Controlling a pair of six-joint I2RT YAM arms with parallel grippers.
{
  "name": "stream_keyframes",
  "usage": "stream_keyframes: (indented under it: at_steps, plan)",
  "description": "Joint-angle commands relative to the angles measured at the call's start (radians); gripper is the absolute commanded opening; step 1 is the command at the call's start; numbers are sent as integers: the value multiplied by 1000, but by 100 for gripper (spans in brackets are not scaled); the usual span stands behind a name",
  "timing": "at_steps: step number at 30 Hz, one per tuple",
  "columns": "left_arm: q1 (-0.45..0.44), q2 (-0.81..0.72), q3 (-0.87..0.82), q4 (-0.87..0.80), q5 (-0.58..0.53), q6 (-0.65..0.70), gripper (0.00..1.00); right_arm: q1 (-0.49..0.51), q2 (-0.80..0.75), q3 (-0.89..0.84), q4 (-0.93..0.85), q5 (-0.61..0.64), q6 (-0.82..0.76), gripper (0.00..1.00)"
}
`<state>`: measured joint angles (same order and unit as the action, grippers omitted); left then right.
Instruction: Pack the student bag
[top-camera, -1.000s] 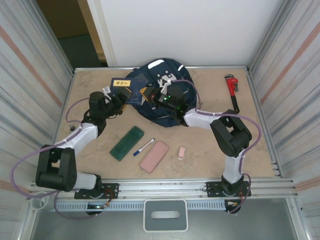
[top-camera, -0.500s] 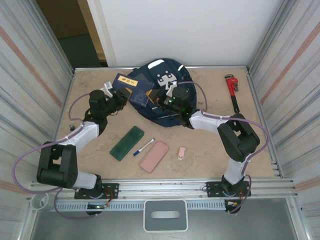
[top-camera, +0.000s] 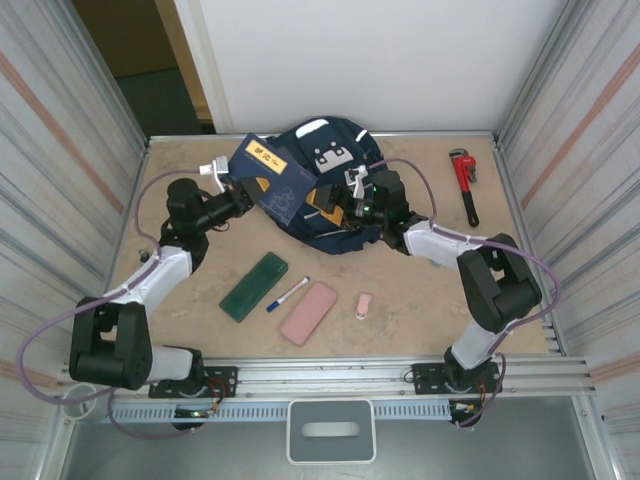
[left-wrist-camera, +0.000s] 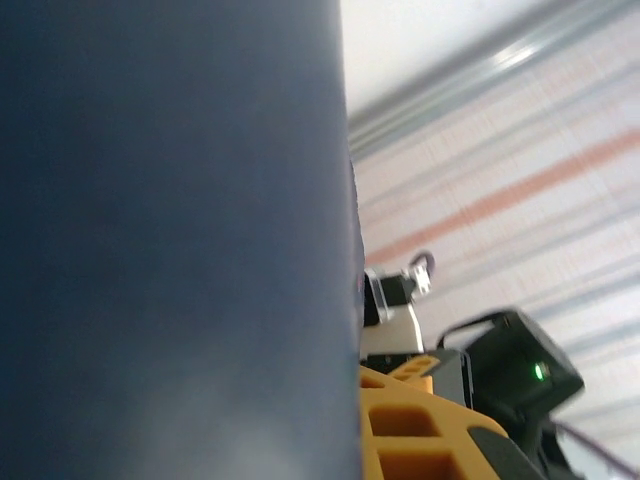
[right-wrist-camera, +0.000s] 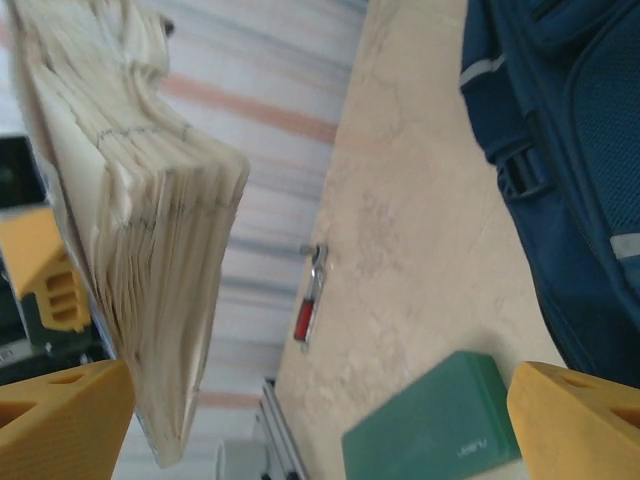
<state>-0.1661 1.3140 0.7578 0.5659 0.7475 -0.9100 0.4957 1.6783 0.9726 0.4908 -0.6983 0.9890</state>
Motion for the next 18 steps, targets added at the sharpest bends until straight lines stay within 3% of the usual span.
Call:
stream_keyframes:
  at_steps: [1, 6, 10, 12, 15, 18]
  plan:
    - [-20, -85, 49, -85, 133, 210, 0, -36, -66, 23, -57, -146, -170, 98]
    - [-91, -112, 93, -198, 154, 342, 0, -63, -79, 27, -7, -244, -193, 99]
    - [-132, -76, 132, -210, 182, 353, 0, -57, -81, 21, 52, -279, -183, 95]
    - [-145, -56, 146, -209, 180, 347, 0, -58, -84, 9, 81, -289, -178, 85]
    - [-157, -27, 167, -216, 190, 343, 0, -68, -90, -20, 147, -305, -139, 54]
    - [-165, 12, 193, -244, 171, 345, 0, -81, -109, -52, 187, -313, -115, 33]
